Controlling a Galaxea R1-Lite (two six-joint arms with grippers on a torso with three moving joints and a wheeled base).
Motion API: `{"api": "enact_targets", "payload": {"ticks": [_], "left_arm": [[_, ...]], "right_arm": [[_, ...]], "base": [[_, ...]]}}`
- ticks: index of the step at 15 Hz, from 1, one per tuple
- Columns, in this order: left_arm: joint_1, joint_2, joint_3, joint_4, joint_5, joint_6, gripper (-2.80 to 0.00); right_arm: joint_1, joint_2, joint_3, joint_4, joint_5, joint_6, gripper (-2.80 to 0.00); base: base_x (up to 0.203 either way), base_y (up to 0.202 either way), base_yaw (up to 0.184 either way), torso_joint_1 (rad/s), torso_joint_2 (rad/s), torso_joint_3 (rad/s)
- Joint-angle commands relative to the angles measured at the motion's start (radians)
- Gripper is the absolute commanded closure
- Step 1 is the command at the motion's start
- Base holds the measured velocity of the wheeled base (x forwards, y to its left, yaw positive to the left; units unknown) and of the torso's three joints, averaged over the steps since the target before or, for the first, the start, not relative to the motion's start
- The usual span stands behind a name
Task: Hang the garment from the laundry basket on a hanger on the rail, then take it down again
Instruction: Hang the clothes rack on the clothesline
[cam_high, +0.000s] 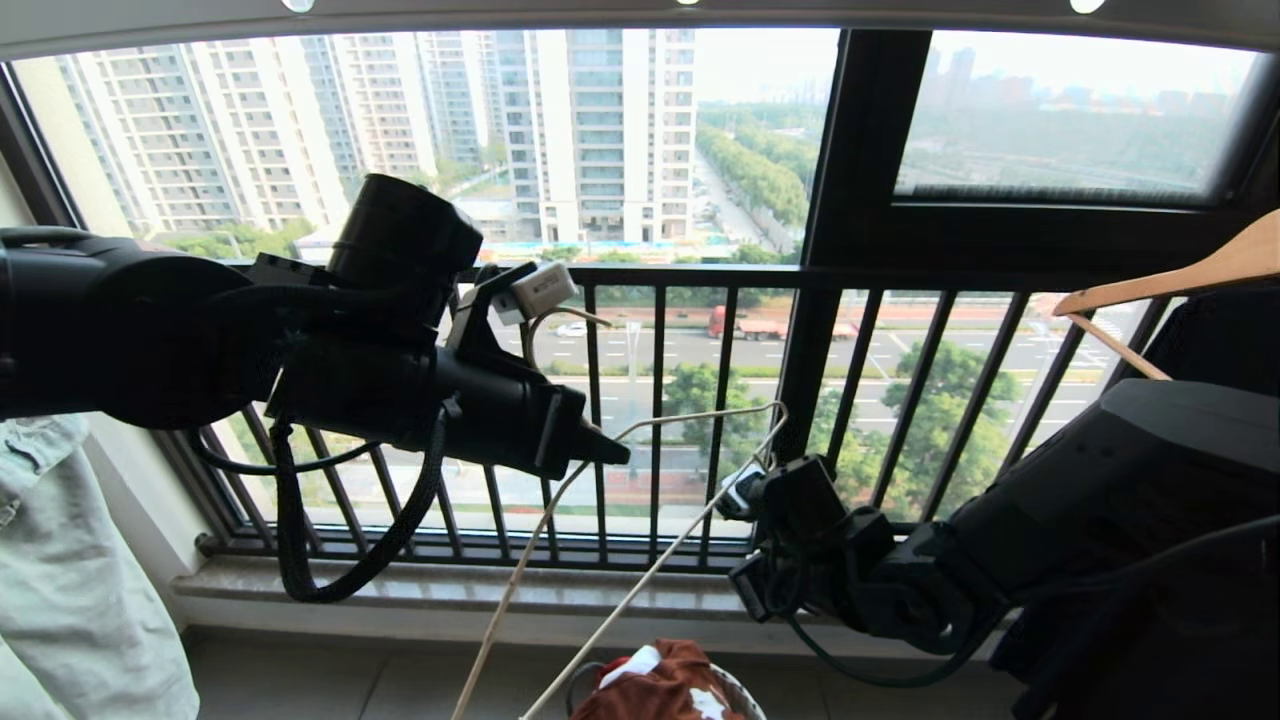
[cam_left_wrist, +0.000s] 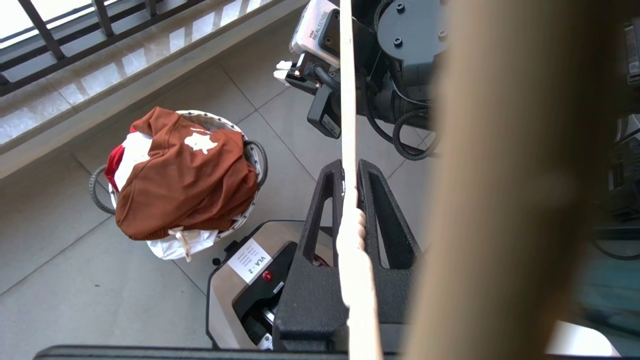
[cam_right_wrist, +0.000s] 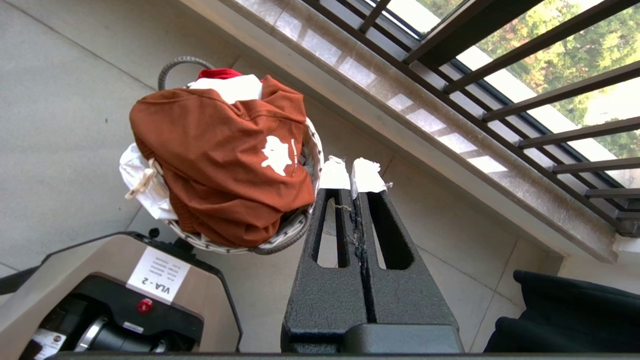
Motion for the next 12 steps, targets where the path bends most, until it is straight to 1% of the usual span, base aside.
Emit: {"api": "enact_targets", "payload": {"ticks": [1,3,5,9,11,12], "left_arm": [[0.001,-0.001,-0.001,0.001,-0.001,0.000,0.00],[0.006,-0.005,-0.004,0.001,0.009,0.000,0.00],[0.009,-0.004,-0.017,0.001,0.059,0.000,0.00],[0.013,-0.048,-0.017,0.002,0.082,0.000,0.00],[0.014,-0.056,-0.017,0.002,0.126,0.000,0.00],[0.014,-0.056,-0.017,0.002,0.133,0.000,0.00]], "right_arm": [[0.001,0.002,0.000,-0.002,-0.001,-0.001,0.00],[0.001,0.004,-0.002,-0.004,-0.001,-0.001,0.00],[0.001,0.002,-0.002,-0.003,-0.001,-0.001,0.00],[0.001,0.004,-0.002,-0.002,-0.001,-0.002,0.00],[0.001,0.004,-0.002,-0.003,-0.001,-0.003,0.00],[0.001,0.004,-0.002,-0.002,-0.001,-0.003,0.00]], "base": [[0.000,0.000,0.000,0.000,0.00,0.000],[0.000,0.000,0.000,0.000,0.00,0.000],[0.000,0.000,0.000,0.000,0.00,0.000],[0.000,0.000,0.000,0.000,0.00,0.000],[0.000,0.000,0.000,0.000,0.00,0.000],[0.000,0.000,0.000,0.000,0.00,0.000]]}}
